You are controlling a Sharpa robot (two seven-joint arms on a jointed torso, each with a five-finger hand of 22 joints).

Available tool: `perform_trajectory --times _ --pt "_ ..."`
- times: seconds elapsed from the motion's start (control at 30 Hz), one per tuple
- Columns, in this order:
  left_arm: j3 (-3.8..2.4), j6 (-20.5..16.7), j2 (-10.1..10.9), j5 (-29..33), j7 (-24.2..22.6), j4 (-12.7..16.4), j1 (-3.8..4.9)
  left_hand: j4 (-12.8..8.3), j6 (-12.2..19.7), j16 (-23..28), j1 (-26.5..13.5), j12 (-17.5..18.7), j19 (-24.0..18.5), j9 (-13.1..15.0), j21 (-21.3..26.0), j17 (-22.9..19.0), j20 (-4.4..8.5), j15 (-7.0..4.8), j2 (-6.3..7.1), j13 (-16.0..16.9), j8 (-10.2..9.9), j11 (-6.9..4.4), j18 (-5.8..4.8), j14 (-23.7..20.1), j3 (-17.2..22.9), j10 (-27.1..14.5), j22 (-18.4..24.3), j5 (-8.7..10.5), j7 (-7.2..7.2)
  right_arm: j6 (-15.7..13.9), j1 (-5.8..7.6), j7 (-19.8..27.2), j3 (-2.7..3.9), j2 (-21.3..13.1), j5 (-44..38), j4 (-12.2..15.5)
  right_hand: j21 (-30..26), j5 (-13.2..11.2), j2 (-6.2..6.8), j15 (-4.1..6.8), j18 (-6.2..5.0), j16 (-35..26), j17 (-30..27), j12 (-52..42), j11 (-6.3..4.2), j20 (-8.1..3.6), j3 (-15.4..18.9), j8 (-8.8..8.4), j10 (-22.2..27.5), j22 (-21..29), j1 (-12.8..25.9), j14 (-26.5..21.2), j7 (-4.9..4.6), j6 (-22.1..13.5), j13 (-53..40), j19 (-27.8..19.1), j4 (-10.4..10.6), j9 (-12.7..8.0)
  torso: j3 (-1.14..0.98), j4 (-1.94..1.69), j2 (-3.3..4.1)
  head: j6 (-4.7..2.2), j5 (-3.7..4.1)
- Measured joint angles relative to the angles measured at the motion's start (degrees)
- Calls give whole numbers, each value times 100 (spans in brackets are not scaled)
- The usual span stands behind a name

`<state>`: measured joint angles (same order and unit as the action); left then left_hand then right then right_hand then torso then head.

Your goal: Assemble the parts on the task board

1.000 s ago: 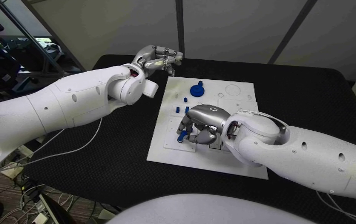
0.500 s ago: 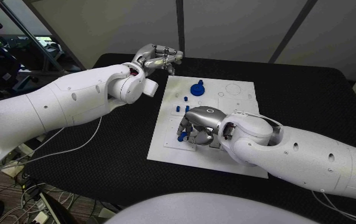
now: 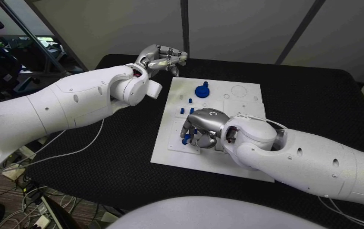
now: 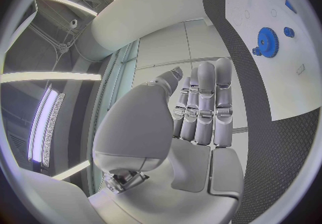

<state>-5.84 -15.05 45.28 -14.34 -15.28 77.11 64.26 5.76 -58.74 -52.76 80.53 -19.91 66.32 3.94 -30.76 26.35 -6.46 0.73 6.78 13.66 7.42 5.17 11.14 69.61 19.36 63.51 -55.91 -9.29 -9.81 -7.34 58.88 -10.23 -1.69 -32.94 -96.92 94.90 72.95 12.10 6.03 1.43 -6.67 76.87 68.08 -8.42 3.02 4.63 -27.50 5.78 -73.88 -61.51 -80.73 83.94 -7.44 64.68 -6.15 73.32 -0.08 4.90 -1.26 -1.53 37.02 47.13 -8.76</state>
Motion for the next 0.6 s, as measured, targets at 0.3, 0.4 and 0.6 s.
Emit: perform_trajectory --times 0.3,0.4,0.6 --pt "0 0 -2 0 2 3 0 0 0 0 0 0 0 0 0 0 0 0 0 -1 0 0 0 0 0 0 0 0 0 71 -25 -78 -81 38 -67 -32 -67 -72 165 -63 0 0 -4 245 99 81 254 -223 271 90 435 20 -96 -496 16 -81 161 -108 1 0 1 5 9" --pt "0 1 -2 0 3 4 0 0 0 0 0 0 0 0 0 0 0 0 0 -1 0 0 0 0 0 0 0 0 0 75 -30 -119 -88 29 -80 -33 -90 -72 236 -63 0 0 -4 278 85 81 349 -223 359 115 507 20 -80 -881 16 -81 207 -128 0 0 0 5 9" --pt "0 5 -2 0 6 3 0 0 0 0 0 0 0 0 0 0 0 0 0 -1 0 0 0 0 0 0 0 0 0 -36 -30 -168 -94 8 -96 -16 -90 -73 255 -62 0 28 11 295 77 81 437 -223 476 116 505 20 -27 -1245 16 -81 247 -128 -2 0 -2 -5 9"
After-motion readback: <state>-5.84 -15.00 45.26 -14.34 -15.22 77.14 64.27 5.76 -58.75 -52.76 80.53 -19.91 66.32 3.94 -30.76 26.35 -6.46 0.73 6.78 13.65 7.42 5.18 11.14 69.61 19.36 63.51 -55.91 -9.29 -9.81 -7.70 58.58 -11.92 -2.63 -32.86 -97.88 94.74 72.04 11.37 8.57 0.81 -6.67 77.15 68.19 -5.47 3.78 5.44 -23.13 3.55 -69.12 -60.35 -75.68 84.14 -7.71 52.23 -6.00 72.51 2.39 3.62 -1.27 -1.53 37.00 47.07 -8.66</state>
